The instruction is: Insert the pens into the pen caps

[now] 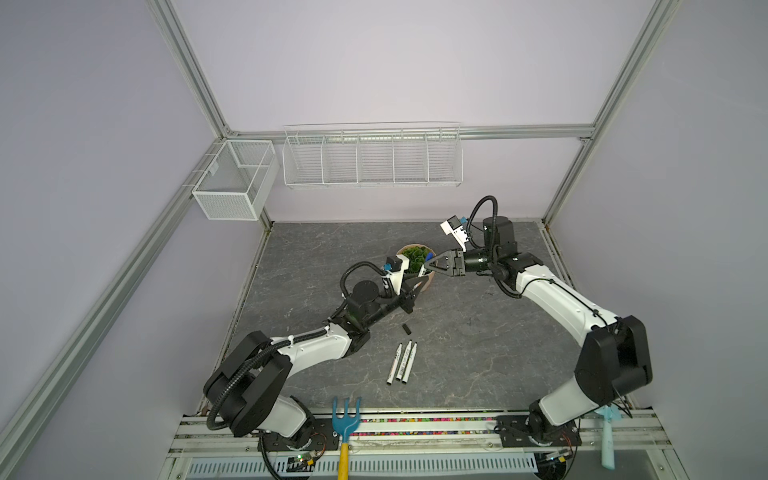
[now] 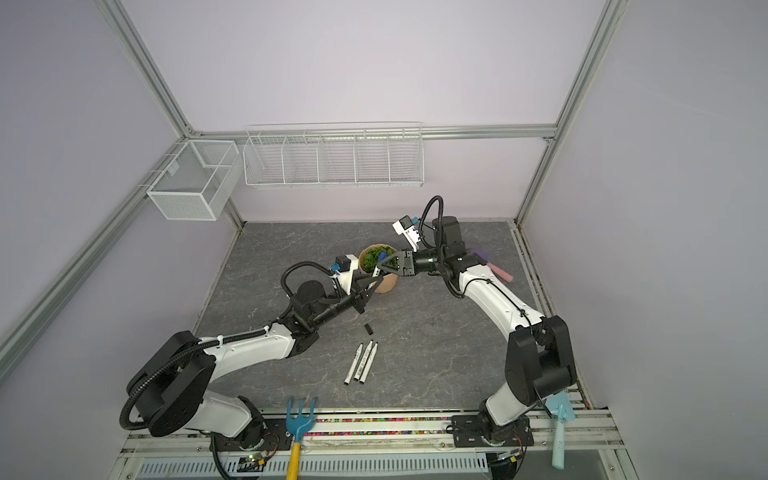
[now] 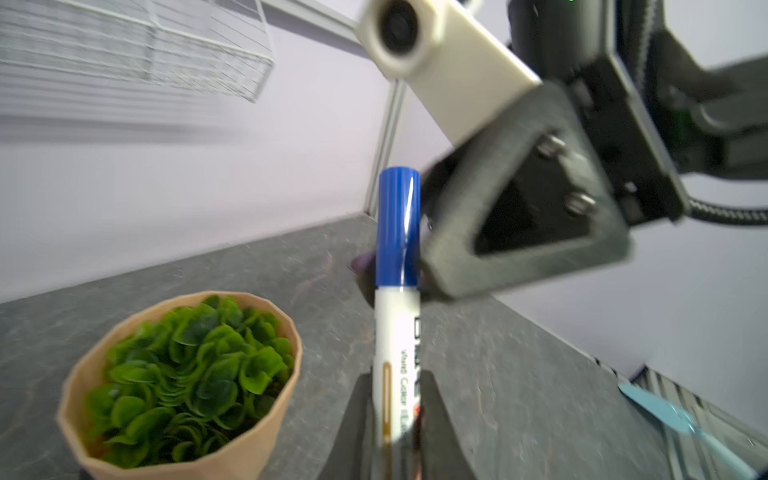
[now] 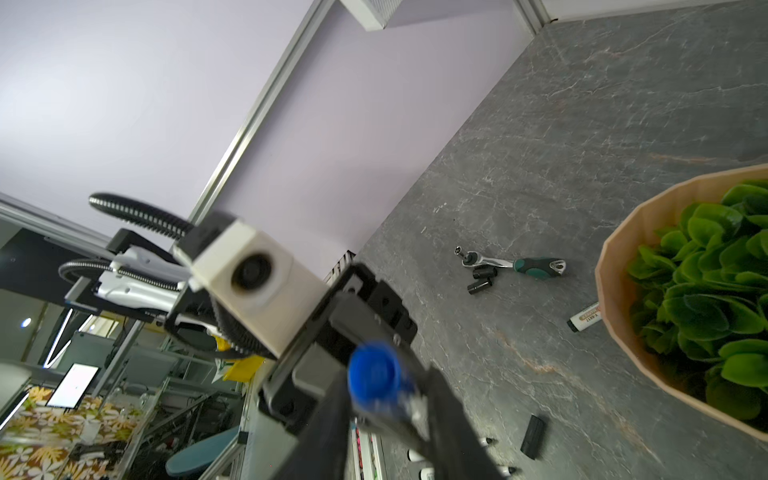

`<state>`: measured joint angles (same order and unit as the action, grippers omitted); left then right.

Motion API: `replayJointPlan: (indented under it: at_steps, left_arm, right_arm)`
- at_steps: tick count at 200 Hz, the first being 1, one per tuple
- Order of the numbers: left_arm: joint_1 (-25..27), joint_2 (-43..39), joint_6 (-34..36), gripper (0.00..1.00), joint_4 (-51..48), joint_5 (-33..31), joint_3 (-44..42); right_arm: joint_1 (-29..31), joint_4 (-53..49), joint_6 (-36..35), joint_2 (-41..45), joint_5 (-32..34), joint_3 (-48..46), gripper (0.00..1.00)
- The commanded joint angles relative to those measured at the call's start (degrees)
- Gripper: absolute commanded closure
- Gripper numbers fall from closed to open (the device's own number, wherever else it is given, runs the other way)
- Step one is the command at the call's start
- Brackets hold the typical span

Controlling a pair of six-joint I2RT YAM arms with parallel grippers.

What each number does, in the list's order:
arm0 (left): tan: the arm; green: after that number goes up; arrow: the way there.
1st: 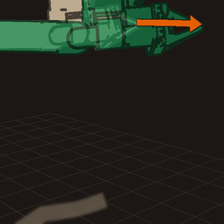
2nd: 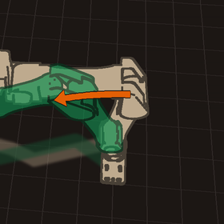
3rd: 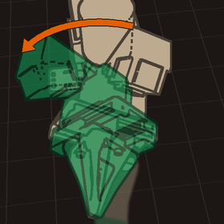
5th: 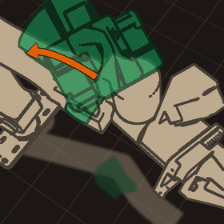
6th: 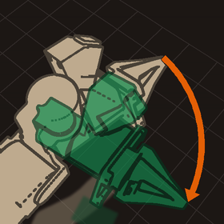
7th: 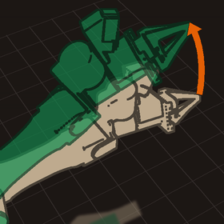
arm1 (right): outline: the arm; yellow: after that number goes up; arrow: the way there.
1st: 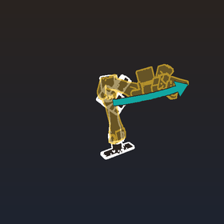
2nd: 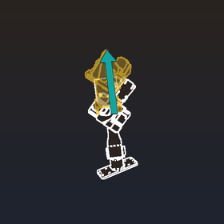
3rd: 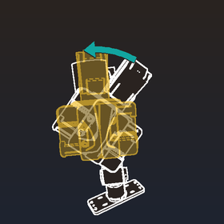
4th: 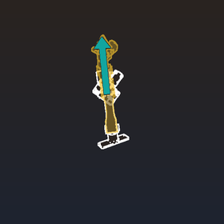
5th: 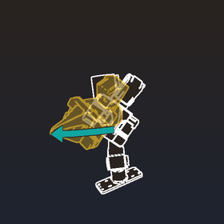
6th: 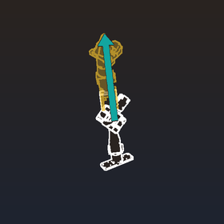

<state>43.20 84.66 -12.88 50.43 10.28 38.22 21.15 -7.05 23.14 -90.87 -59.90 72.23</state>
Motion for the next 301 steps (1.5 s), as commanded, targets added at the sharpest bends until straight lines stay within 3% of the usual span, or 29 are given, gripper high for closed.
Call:
replayJointPlan:
  at_steps: [1, 37, 56, 75, 111, 152, 259, 277, 301]
  left_arm:
    - [-1.01, 1.98, -1.54, 1.0, 10.2, -7.42, -1.69]
    - [-2.66, 4.93, -8.0, 1.0, 12.62, -10.42, -5.04]
    - [-4.72, 5.03, -13.87, 1.0, 14.76, -14.5, -8.19]
    - [-5.73, 3.22, -16.04, 1.0, 8.88, -20.07, -10.31]
    - [-6.54, 3.13, -11.62, 1.0, -14.46, -22.91, -5.88]
    - [-8.46, 9.65, -9.97, 1.0, -26.92, -20.91, 2.47]
    - [-8.55, 22.99, -8.95, 1.0, -37.47, -24.44, 15.65]
    - [-8.57, 23.7, -9.43, 0.89, -38.29, -24.24, 16.17]
    - [-8.56, 24.23, -9.7, 0.82, -40.11, -22.76, 17.29]
  right_arm:
    - [0.01, 3.09, 6.72, 0.86, -1.27, 1.09, 0.44]
    - [-0.98, 9.16, 11.32, 3.71, 5.21, 2.23, 0.36]
    - [-2.14, 7.01, 9.98, 5.55, 9.87, 1.28, 0.36]
    - [-2.84, 2.61, 7.51, 6.49, 13.67, 0.75, 0.36]
    - [-2.93, -3.88, 3.5, 5.88, 17.55, -0.11, 0.37]
    - [-2.91, -6.93, 1.51, 5.68, 19.27, -0.6, 0.37]
    - [-2.87, -9.15, -1.09, 6.29, 20.31, -1.74, 0.38]
    - [-2.95, -9.56, -1.46, 6.35, 20.51, -1.8, 0.38]
    - [-2.9, -9.47, -1.6, 6.29, 20.55, -2.1, 0.38]
